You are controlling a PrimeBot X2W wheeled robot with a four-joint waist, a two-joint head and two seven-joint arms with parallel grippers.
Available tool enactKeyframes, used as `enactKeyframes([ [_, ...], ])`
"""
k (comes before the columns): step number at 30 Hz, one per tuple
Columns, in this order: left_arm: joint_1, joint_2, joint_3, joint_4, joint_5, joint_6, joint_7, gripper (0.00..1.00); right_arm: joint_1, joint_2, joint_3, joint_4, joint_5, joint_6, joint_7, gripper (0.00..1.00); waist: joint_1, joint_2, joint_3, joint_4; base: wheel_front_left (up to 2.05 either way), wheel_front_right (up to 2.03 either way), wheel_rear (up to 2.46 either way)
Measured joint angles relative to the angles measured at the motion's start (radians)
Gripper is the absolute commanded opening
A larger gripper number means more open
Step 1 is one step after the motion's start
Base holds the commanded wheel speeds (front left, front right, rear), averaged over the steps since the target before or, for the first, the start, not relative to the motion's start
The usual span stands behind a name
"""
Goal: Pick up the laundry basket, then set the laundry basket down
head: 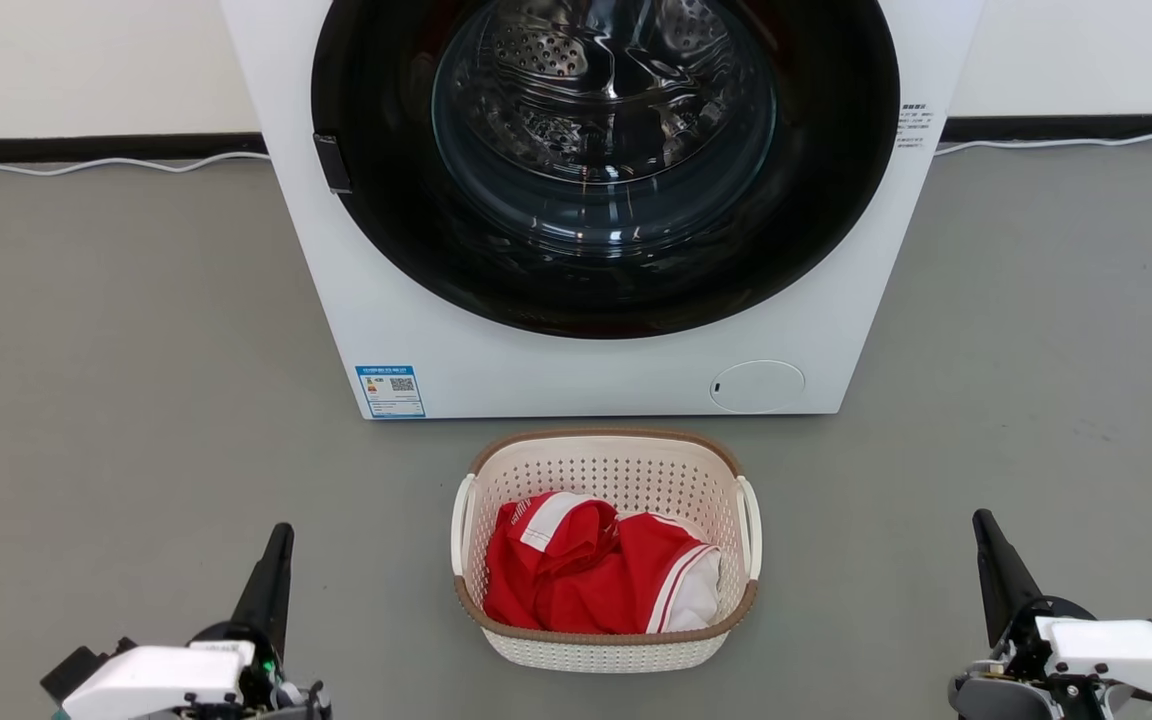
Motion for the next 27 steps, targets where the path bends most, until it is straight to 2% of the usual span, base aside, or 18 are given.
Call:
enactKeyframes([
  [6, -0.015, 0.000, 0.002, -0.008, -0.055, -0.008, 0.011, 0.00, 0.000, 0.000, -0.001, -0.006, 0.063, 0.000, 0.016, 0.00, 0.0000, 0.0000, 0.001, 0.001, 0.00, 0.00, 0.00],
  [27, -0.015, 0.000, 0.003, -0.009, -0.057, -0.008, 0.011, 0.00, -0.001, 0.000, -0.001, -0.006, 0.063, 0.000, 0.016, 0.00, 0.0000, 0.0000, 0.001, 0.001, 0.00, 0.00, 0.00],
])
